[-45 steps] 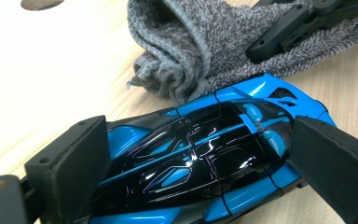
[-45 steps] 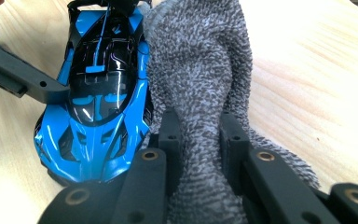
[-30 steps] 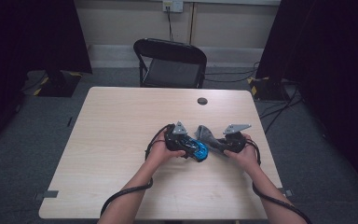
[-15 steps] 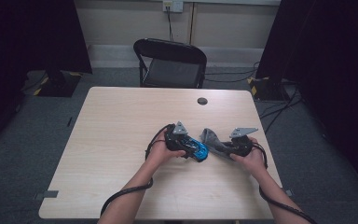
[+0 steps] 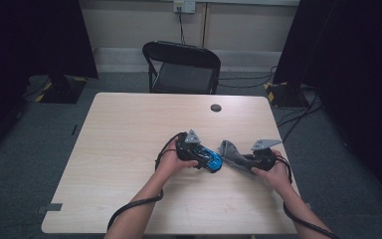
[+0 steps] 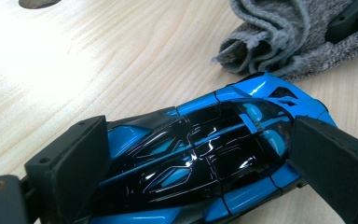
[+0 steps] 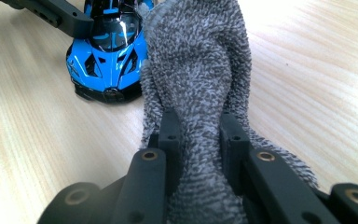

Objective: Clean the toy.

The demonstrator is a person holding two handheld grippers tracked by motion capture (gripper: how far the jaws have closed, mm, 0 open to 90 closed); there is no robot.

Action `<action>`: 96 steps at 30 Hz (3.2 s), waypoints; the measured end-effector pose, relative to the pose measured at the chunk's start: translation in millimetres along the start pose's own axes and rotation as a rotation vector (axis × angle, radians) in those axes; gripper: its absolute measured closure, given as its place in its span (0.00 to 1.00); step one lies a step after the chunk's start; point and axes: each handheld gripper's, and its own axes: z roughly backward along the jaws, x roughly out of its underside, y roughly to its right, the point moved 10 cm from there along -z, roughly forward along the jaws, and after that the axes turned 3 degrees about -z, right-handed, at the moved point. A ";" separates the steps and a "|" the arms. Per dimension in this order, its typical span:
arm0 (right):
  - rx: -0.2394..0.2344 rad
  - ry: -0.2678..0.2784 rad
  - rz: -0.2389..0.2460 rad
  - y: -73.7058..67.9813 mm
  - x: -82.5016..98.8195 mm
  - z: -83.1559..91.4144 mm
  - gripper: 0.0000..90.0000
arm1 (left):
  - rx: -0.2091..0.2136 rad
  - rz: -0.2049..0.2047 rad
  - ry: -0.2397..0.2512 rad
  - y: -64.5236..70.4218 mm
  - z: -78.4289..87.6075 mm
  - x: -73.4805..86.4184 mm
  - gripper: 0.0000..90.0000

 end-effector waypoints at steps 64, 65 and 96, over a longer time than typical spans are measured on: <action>0.062 0.061 -0.010 -13.2 -96.5 -123.2 0.84 | -0.005 0.004 0.026 1.3 -0.2 0.3 0.06; 0.061 0.061 -0.008 -13.2 -96.2 -122.8 0.84 | -0.004 0.006 0.026 1.4 -0.4 0.2 0.05; 0.015 0.044 0.022 -16.7 -86.2 -111.5 0.84 | 0.005 -0.003 0.019 1.9 0.2 0.0 0.07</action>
